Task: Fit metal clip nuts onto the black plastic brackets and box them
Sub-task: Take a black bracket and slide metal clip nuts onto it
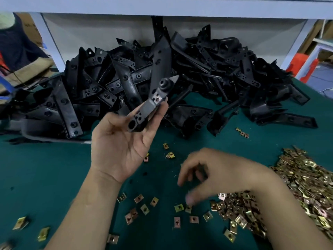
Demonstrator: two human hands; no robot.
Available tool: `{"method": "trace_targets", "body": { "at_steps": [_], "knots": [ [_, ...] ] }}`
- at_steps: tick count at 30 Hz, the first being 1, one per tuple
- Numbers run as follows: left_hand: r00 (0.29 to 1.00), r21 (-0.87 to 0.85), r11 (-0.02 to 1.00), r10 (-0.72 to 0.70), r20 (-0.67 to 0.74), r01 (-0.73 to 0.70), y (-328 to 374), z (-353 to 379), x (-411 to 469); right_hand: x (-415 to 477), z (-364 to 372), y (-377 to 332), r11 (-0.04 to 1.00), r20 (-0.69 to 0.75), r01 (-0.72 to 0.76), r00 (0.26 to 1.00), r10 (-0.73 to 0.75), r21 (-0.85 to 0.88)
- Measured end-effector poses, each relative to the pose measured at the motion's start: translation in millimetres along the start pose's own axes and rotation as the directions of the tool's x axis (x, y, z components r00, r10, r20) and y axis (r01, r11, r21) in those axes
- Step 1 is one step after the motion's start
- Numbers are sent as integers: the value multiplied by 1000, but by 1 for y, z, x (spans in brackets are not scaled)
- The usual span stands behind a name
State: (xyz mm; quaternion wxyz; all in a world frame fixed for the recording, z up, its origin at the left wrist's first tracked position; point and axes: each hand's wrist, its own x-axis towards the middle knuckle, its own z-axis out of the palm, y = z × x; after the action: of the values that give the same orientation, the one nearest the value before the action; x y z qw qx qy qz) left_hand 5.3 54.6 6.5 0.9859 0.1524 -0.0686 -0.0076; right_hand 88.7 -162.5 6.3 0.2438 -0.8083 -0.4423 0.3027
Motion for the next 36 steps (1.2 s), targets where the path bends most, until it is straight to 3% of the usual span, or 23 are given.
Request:
{"method": "trace_targets", "body": {
  "at_steps": [2,4,11,17,19,21,25,30,32,36],
  "knots": [
    [996,192,979,76,-54,-64,-2,0,4,-2,3,-5,995,124,-3,992,15,-99],
    [988,350,932,130,-77,-95,-5,-3,6,0,6,-10,994,111,-24,993,36,-103],
    [984,428,894,172,-52,-134,-11,-11,10,-4,9,-13,987,71,-75,994,86,-145],
    [969,538,837,201,-142,-95,-15,-9,8,-2,10,-12,992,14,-69,997,71,-106],
    [965,553,830,201,-168,-77,-18,-8,9,1,9,-13,999,-101,-31,995,26,-45],
    [964,553,830,201,-175,-72,-20,-8,9,2,6,-14,990,-279,26,960,14,141],
    [975,575,816,171,-141,-60,-22,-8,10,2,1,-15,872,-476,212,879,28,442],
    [981,605,797,124,-152,-7,-27,-8,10,9,3,-17,556,-464,310,872,157,771],
    [982,597,802,110,-156,5,-29,-7,10,9,3,-18,457,-456,344,876,158,820],
    [979,585,811,109,-169,11,-32,-7,11,11,4,-14,436,-471,358,863,185,826]
  ]
}}
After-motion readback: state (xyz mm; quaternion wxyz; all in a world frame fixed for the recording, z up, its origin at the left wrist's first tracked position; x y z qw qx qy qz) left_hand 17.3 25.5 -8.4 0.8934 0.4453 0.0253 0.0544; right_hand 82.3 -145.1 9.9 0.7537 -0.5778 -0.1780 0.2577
